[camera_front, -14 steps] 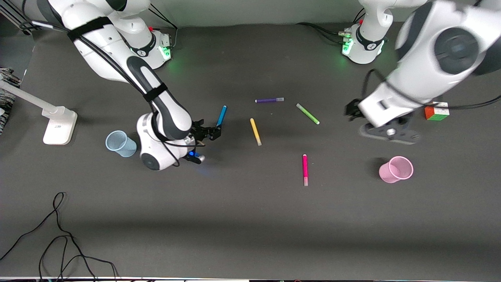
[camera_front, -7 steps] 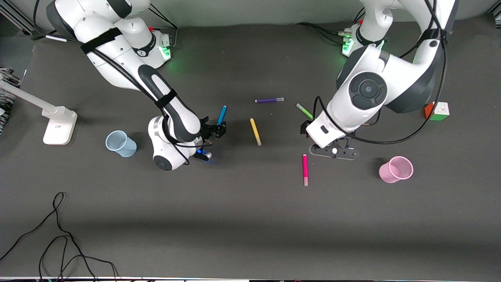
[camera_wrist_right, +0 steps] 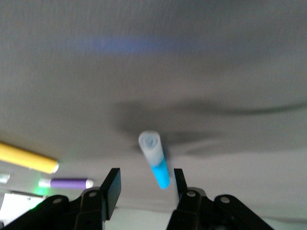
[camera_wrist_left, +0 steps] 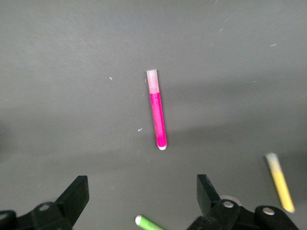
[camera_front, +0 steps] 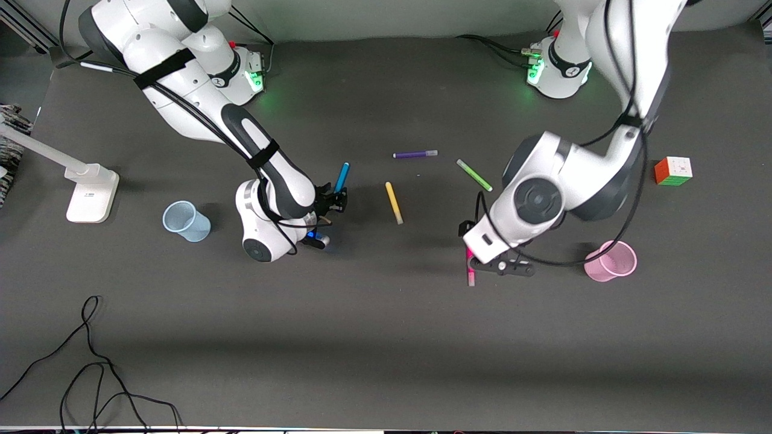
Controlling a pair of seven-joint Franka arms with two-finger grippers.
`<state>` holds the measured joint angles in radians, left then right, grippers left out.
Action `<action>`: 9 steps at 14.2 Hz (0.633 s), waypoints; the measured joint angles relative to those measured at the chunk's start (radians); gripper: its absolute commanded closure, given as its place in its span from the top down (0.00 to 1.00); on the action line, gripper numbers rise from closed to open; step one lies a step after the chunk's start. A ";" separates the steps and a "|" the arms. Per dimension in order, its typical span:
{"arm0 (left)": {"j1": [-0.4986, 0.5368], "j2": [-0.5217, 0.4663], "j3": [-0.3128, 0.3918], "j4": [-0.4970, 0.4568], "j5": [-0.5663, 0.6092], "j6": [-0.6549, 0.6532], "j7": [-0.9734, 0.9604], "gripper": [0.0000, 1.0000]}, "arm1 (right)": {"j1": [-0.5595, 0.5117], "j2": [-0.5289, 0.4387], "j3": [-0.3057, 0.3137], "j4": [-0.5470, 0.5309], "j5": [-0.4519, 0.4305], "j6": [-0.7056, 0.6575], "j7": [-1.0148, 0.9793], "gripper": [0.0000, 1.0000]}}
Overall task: Place pink and blue markers in matching cups
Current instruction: 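Close the right gripper on the blue marker while the left gripper grasps pink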
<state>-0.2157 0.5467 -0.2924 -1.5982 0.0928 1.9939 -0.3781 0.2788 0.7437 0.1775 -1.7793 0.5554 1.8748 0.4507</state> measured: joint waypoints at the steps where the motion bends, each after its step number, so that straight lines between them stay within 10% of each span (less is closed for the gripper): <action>1: -0.001 0.030 -0.001 -0.010 0.004 0.034 0.000 1.00 | 0.000 0.009 0.000 0.000 -0.007 0.015 0.000 0.49; 4: -0.016 0.093 -0.001 -0.049 0.010 0.127 -0.012 1.00 | 0.000 0.017 0.000 0.002 -0.026 0.016 0.000 0.00; 9: -0.043 0.154 -0.001 -0.105 0.061 0.235 -0.098 1.00 | -0.003 0.016 -0.001 0.010 -0.030 0.022 0.036 0.00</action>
<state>-0.2592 0.7006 -0.2933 -1.7035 0.1535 2.2288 -0.4764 0.2761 0.7602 0.1761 -1.7689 0.5252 1.8971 0.4863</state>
